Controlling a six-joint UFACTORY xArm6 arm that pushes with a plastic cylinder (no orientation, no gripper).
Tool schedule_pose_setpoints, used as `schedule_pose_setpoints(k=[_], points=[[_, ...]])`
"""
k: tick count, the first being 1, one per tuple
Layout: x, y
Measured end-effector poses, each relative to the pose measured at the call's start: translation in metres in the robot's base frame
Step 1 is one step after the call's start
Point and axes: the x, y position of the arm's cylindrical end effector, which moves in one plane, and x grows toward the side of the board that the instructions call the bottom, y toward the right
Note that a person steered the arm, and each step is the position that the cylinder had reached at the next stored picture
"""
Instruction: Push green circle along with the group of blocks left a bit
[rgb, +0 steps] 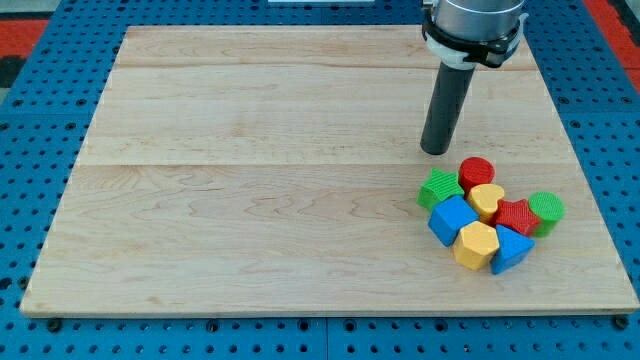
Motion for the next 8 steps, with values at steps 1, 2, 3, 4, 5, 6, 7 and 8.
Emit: schedule_pose_setpoints(k=[1, 2, 3, 4, 5, 6, 7, 8], points=[[0.000, -0.001], [0.002, -0.001], [0.000, -0.001], [0.000, -0.001], [0.000, -0.001], [0.000, -0.001], [0.000, 0.013], [-0.015, 0.049]])
